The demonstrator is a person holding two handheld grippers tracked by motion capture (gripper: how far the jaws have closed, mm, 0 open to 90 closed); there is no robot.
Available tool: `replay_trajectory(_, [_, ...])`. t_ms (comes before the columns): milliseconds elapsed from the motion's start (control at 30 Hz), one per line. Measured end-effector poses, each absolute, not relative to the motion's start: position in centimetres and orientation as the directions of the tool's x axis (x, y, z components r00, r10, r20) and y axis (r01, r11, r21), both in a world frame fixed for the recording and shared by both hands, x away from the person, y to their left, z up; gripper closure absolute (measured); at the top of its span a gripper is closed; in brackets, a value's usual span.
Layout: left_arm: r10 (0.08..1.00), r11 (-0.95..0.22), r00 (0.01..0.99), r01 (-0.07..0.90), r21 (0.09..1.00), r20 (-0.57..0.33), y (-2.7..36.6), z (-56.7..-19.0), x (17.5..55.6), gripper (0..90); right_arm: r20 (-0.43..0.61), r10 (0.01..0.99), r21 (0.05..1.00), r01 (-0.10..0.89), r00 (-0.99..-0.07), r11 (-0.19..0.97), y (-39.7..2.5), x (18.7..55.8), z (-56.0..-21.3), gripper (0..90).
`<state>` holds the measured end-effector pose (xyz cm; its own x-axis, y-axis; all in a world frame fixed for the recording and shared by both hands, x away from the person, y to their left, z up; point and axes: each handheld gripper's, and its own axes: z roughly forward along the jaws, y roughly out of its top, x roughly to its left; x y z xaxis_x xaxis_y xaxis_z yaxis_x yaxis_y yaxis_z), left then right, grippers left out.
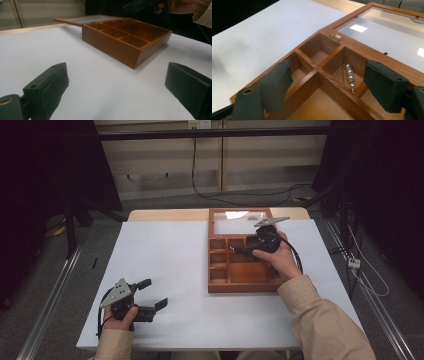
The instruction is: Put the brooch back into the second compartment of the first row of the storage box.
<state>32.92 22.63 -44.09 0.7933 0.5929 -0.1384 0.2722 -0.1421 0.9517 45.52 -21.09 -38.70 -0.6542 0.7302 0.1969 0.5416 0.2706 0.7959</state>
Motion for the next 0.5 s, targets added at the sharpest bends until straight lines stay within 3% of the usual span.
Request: replay_trajectory(500, [0.592, -0.145, 0.794, 0.273, 0.951, -0.138, 22.6, -44.1, 32.8, 4.6, 0.178, 0.668, 0.811, 0.492, -0.723, 0.316, -20.5, 40.8, -38.1, 21.5])
